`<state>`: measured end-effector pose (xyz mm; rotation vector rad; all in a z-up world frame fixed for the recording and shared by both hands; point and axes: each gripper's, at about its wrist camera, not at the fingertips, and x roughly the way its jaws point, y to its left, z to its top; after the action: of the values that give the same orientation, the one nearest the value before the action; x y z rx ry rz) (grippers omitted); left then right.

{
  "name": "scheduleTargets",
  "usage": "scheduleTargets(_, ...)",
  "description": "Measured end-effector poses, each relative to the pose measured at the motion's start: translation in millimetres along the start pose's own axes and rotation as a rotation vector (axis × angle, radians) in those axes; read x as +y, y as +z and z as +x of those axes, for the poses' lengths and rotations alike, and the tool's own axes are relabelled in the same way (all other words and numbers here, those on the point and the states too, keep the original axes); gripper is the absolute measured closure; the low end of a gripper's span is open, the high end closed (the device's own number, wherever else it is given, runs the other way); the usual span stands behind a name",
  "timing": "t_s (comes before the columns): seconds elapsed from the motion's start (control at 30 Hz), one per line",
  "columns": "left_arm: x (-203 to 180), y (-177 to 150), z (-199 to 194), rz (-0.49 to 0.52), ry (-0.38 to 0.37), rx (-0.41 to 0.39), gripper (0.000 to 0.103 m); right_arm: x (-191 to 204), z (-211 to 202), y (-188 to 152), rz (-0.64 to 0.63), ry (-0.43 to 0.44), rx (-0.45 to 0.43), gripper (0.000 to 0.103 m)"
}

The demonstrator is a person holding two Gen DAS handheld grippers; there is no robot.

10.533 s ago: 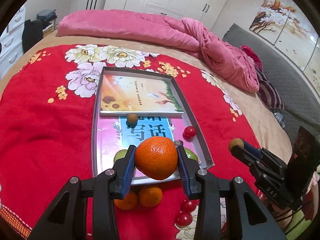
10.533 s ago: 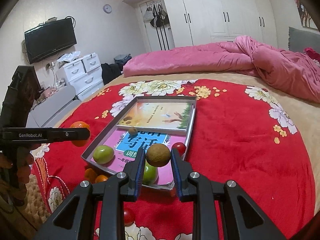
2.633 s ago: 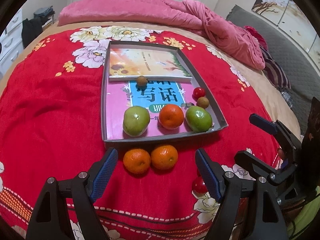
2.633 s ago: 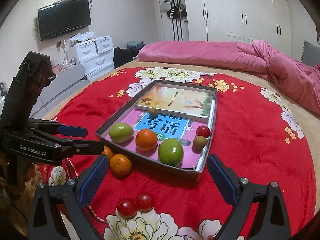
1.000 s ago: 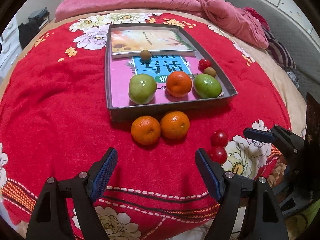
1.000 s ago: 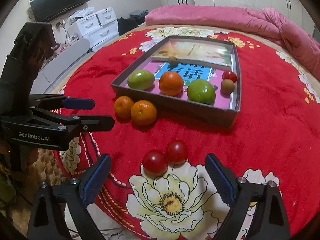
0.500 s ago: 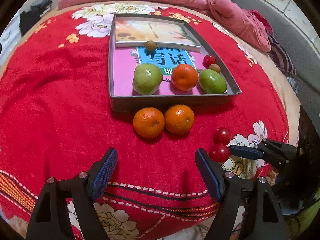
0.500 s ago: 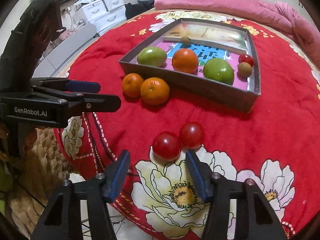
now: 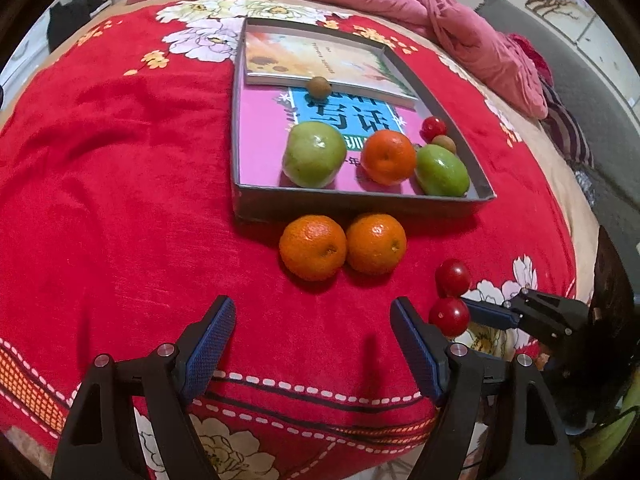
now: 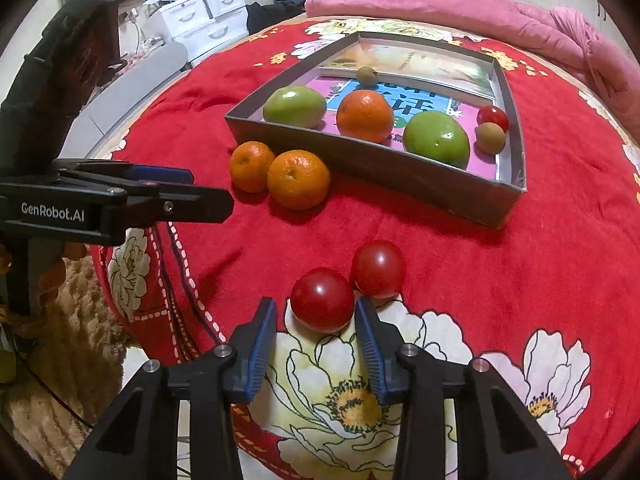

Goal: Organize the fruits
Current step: 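Close right tool on a cherry tomato while left tool moves to an orange, then close left tool on an orange while right tool lifts the cherry tomato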

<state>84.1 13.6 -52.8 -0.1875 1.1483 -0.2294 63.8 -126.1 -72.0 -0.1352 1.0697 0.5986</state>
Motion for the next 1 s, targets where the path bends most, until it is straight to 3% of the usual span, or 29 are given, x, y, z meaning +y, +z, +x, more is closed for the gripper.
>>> scheduleTargets(0.2, 5.2, 3.7, 3.4, -0.027, -0.013, -0.019, 0.024, -0.1, 4.8, 3.7, -0.017, -0.019, -0.005, 0.070)
scheduleTargets(0.63, 5.8, 11.1, 11.2, -0.016, 0.012, -0.042, 0.028, 2.2, 8.7, 7.9, -0.039, -0.028, -0.016, 0.071)
scheduleTargets(0.73, 7.2, 12.9, 11.4, -0.018, 0.026, -0.052, 0.041, 2.2, 9.0, 7.9, -0.040, -0.028, -0.016, 0.071)
scheduleTargets(1.0, 11.6, 19.4, 16.4, -0.047, 0.001, -0.052, 0.041, 1.8, 9.0, 7.9, -0.038, -0.027, -0.016, 0.071)
